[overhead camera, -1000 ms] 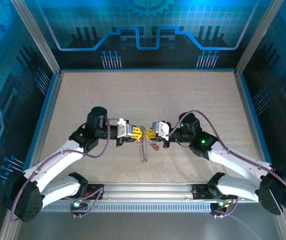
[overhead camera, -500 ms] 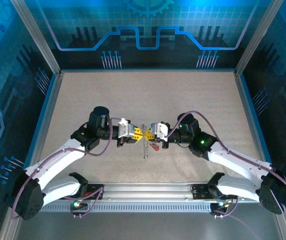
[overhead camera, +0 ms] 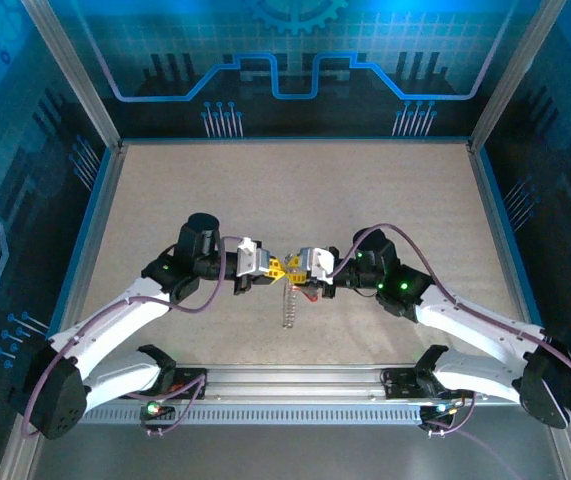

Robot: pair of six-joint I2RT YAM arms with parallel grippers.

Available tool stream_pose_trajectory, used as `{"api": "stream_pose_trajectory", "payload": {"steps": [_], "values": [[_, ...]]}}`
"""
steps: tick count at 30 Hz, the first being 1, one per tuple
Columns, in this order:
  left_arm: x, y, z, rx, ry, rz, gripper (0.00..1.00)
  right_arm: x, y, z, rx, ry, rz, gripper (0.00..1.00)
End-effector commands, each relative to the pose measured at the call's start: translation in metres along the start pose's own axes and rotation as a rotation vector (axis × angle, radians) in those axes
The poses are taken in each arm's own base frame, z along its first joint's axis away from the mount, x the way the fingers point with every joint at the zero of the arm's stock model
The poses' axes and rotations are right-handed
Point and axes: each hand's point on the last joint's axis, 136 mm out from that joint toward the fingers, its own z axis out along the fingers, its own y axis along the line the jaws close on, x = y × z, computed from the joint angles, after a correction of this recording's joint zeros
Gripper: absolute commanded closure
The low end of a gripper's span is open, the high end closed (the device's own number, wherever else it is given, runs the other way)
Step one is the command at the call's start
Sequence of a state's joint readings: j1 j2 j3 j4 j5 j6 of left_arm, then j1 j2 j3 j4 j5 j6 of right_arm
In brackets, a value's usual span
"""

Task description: Put the keys on the keyring

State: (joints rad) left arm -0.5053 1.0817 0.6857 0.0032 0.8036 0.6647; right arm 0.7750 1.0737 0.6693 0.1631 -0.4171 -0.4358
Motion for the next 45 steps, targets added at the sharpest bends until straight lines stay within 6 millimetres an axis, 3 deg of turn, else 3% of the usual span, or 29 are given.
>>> {"api": "stream_pose_trajectory", "payload": {"steps": [1, 10, 16, 19, 22, 24, 29, 33, 39, 45], "values": [[-0.015, 0.003, -0.003, -0.031, -0.038, 0.074, 1.0, -0.017, -0.005, -0.006, 0.047, -0.043, -0.039, 0.63], [-0.009, 0.009, -0.004, -0.101, -0.039, 0.1, 1.0, 0.01, -0.001, -0.021, 0.148, -0.021, 0.064, 0.56], [0.009, 0.02, -0.004, -0.178, 0.009, 0.077, 1.0, 0.073, -0.019, -0.039, 0.367, 0.211, 0.293, 0.54], [0.015, 0.025, -0.005, -0.201, 0.05, 0.045, 1.0, 0.11, -0.035, -0.053, 0.551, 0.331, 0.535, 0.52], [0.022, 0.021, -0.005, -0.193, 0.077, 0.055, 1.0, 0.149, -0.032, -0.065, 0.638, 0.489, 0.78, 0.55], [0.024, 0.02, -0.006, -0.191, 0.088, 0.065, 1.0, 0.163, -0.021, -0.06, 0.587, 0.54, 0.876, 0.55], [0.029, 0.018, -0.007, -0.187, 0.116, 0.084, 1.0, 0.187, 0.006, -0.042, 0.412, 0.614, 1.091, 0.57], [0.029, 0.019, -0.008, -0.19, 0.124, 0.086, 1.0, 0.194, 0.017, -0.025, 0.275, 0.704, 1.14, 0.63], [0.03, 0.019, -0.009, -0.19, 0.138, 0.091, 1.0, 0.198, 0.018, -0.005, 0.202, 0.733, 1.167, 0.66], [0.03, 0.019, -0.01, -0.193, 0.145, 0.096, 1.0, 0.203, 0.024, 0.0, 0.199, 0.778, 1.184, 0.66]]}}
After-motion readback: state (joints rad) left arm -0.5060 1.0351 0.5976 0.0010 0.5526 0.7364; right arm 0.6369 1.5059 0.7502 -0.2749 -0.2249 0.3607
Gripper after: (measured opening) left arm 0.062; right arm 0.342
